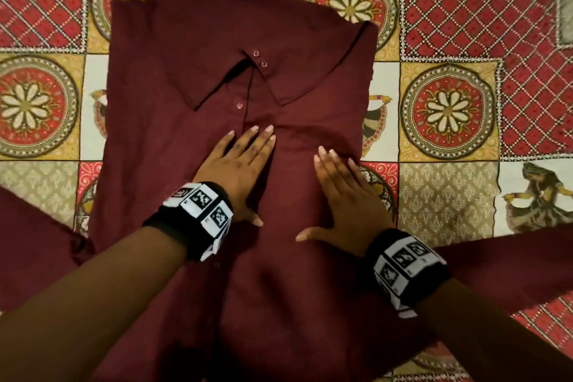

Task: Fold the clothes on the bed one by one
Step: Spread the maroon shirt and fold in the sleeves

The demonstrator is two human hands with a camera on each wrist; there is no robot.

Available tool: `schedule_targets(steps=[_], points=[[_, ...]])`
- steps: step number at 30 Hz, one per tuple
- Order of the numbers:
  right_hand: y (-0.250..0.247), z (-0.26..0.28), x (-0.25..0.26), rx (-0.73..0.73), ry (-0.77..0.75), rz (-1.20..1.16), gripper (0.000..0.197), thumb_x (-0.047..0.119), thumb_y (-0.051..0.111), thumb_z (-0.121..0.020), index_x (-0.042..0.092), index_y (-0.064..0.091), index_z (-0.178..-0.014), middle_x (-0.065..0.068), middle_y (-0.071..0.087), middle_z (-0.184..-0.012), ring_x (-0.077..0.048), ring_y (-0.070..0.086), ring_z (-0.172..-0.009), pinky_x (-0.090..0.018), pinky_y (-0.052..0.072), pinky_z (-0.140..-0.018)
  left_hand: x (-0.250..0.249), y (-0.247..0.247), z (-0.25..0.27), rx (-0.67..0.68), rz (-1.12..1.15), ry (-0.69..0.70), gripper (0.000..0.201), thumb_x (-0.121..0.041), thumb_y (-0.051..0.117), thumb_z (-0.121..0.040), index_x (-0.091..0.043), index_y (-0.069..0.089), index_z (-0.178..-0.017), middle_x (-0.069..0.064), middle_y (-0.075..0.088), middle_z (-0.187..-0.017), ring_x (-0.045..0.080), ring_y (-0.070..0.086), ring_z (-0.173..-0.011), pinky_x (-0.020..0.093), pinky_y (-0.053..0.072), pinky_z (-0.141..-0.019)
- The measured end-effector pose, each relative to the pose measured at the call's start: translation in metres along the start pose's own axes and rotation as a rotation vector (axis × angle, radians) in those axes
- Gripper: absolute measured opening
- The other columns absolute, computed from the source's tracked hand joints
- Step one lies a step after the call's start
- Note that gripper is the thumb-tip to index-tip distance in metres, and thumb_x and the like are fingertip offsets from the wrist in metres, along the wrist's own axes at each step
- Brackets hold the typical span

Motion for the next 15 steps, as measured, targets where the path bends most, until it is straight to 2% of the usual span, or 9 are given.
schedule_targets(steps=[3,5,7,10,12,14,15], points=[[-0.012,-0.030,0.005,-0.120,-0.112,0.038,0.105,0.073,0.054,-0.086,0.000,0.028,-0.156,-0.015,0.023,-0.165,-0.028,0.018,-0.155,-0.046,0.018,-0.126,0.003,-0.023,-0.026,-0.098,0.055,0.000,0.113,-0.072,0.055,-0.084,-0.018,-0.012,-0.157,-0.003,-0.018,-0.165,0.014,-0.013,-0.152,0.037,-0.003,-0.122],[-0.016,-0.060,0.001,-0.104,-0.222,0.071,0.098,0.058,0.072,-0.081,-0.003,0.039,-0.151,-0.018,0.036,-0.159,-0.031,0.033,-0.149,-0.046,0.027,-0.122,0.007,-0.032,-0.043,-0.135,0.047,-0.007,0.098,-0.061,0.052,-0.092,-0.017,-0.004,-0.158,-0.001,-0.005,-0.167,0.014,-0.005,-0.153,0.036,0.000,-0.122],[-0.016,-0.084,-0.014,-0.046,-0.284,0.068,0.101,0.054,0.078,-0.075,-0.003,0.041,-0.150,-0.019,0.039,-0.157,-0.032,0.039,-0.146,-0.045,0.032,-0.118,0.012,-0.038,-0.054,-0.126,0.029,0.003,0.098,-0.060,0.053,-0.090,-0.016,-0.002,-0.159,0.001,0.002,-0.167,0.016,-0.003,-0.154,0.036,0.001,-0.122],[-0.028,-0.093,-0.041,0.016,-0.266,0.084,0.109,0.060,0.073,-0.076,0.000,0.029,-0.156,-0.016,0.025,-0.164,-0.030,0.027,-0.152,-0.045,0.027,-0.122,0.019,-0.046,-0.058,-0.062,-0.008,0.006,0.109,-0.071,0.054,-0.084,-0.015,-0.004,-0.158,0.003,0.000,-0.167,0.017,-0.007,-0.153,0.036,-0.001,-0.122],[-0.046,-0.100,-0.056,0.105,-0.213,0.091,0.126,0.071,0.069,-0.073,0.002,0.010,-0.160,-0.013,0.006,-0.169,-0.026,0.008,-0.156,-0.043,0.011,-0.127,0.026,-0.057,-0.062,-0.017,-0.037,0.003,0.123,-0.080,0.057,-0.074,-0.010,0.000,-0.158,0.008,0.001,-0.167,0.022,-0.007,-0.153,0.038,-0.005,-0.122],[-0.063,-0.110,-0.067,0.185,-0.141,0.100,0.145,0.080,0.071,-0.061,0.005,-0.004,-0.160,-0.010,-0.007,-0.169,-0.023,-0.007,-0.156,-0.039,-0.003,-0.126,0.033,-0.072,-0.073,-0.015,-0.055,-0.009,0.135,-0.086,0.064,-0.058,-0.004,0.017,-0.154,0.014,0.017,-0.163,0.030,0.006,-0.152,0.041,-0.002,-0.123],[-0.068,-0.117,-0.072,0.203,-0.104,0.103,0.154,0.083,0.073,-0.054,0.005,-0.007,-0.160,-0.010,-0.010,-0.169,-0.023,-0.010,-0.156,-0.038,-0.006,-0.125,0.038,-0.082,-0.080,-0.037,-0.053,-0.022,0.135,-0.086,0.069,-0.052,-0.002,0.027,-0.149,0.017,0.027,-0.158,0.033,0.014,-0.149,0.043,0.003,-0.123]])
Point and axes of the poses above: each hand's wrist, its own z-axis away from the middle knuckle, its own y-axis out of the palm, x = y × z, the point moved 1 cm from there along -z, towards the middle knuckle
